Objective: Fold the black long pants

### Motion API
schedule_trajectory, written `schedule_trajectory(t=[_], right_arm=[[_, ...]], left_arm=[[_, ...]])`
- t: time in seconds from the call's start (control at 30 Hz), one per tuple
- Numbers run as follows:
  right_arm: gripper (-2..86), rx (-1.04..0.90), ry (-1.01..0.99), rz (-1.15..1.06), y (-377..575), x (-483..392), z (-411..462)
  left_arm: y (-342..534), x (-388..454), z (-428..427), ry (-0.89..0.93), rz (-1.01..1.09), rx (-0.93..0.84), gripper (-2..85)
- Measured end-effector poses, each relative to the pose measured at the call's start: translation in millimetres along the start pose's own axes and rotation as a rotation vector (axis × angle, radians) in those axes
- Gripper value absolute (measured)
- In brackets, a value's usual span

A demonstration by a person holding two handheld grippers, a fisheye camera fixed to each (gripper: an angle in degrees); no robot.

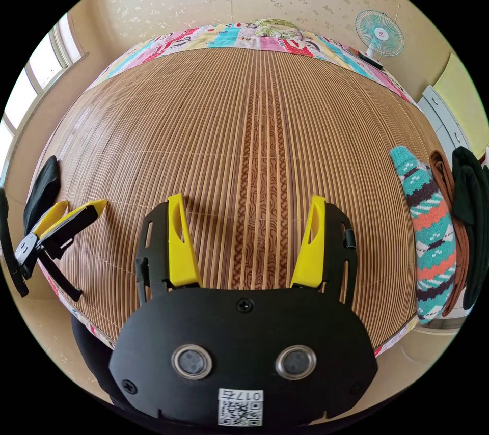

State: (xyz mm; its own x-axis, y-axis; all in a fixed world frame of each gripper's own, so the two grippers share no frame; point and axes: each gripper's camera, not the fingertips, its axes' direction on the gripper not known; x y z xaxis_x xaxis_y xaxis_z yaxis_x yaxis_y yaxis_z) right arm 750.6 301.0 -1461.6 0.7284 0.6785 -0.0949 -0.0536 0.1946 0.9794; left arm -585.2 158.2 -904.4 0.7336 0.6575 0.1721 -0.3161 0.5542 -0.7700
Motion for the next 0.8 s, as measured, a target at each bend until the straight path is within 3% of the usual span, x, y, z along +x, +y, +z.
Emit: schedule_trajectory(t=[0.8], right_arm=[[31.2, 0.001, 0.001, 0.002, -9, 7, -5]], left_arm=[[-13, -2, -5, 0.0, 0.001, 0.002, 30.0]])
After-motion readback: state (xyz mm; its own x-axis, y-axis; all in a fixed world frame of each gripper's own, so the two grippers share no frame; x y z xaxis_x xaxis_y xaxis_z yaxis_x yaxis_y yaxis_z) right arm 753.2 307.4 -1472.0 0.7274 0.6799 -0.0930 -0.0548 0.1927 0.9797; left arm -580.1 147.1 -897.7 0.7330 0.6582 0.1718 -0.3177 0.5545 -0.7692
